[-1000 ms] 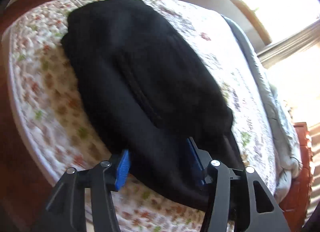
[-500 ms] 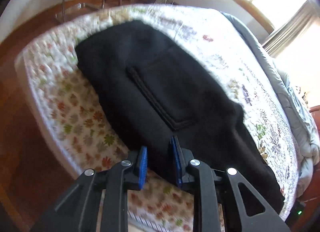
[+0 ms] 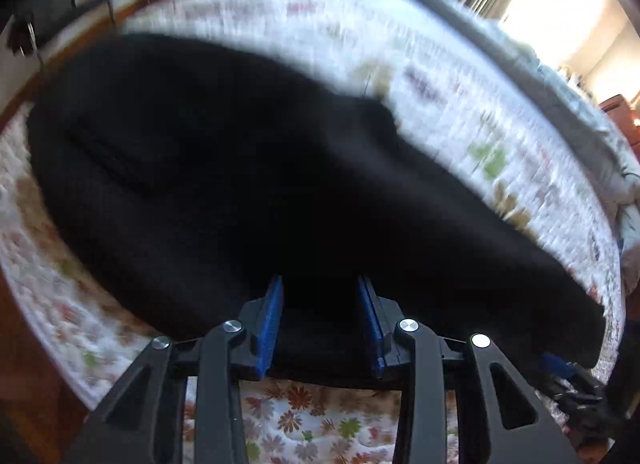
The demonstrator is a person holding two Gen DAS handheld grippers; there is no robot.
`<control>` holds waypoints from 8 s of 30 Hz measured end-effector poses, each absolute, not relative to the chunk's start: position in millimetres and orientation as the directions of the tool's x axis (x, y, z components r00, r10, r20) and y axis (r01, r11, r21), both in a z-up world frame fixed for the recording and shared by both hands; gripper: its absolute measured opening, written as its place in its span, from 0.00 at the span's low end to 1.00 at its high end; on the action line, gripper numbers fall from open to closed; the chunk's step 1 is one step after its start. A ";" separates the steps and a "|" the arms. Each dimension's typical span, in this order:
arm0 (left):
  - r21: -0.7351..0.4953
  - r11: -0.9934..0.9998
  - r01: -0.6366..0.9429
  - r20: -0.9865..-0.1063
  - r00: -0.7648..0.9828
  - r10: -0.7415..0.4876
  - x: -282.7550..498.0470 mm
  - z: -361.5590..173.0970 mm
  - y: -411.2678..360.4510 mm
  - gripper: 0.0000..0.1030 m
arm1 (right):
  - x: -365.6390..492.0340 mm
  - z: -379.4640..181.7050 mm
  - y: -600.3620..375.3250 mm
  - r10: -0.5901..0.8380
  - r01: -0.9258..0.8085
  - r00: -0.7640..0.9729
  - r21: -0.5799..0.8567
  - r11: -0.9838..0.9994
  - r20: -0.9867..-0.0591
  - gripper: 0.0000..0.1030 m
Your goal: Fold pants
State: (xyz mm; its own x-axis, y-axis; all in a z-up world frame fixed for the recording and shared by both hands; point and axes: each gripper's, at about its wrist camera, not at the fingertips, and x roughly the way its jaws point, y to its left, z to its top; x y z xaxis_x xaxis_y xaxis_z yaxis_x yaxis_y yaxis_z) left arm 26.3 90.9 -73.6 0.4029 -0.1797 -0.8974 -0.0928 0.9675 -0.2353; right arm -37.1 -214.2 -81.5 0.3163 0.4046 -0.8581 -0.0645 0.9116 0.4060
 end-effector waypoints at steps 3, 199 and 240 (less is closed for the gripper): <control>-0.212 0.974 -0.076 -0.897 0.410 -0.164 30.0 -73.7 86.0 0.39 | -33.4 -84.1 -221.7 0.430 -0.056 0.300 0.435 0.899 -0.851 0.77; -0.632 0.736 -0.243 -0.754 0.411 -0.512 14.8 -84.8 160.2 0.52 | -111.6 -35.6 -246.4 0.211 0.178 0.467 0.325 0.929 -0.859 0.66; -0.392 0.905 0.165 -0.859 0.288 -0.424 1.3 -56.9 -22.9 0.71 | -130.4 -84.2 -417.1 0.239 0.570 0.481 0.508 0.646 -0.843 0.70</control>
State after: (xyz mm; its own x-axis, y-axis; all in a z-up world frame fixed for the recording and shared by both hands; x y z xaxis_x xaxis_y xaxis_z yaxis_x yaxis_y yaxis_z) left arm 1.3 -22.9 -56.9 0.2880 -0.4243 -0.8585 0.1653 0.9051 -0.3918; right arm -130.4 -417.1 -84.2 0.4811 0.2390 -0.8435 0.5696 0.6461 0.5080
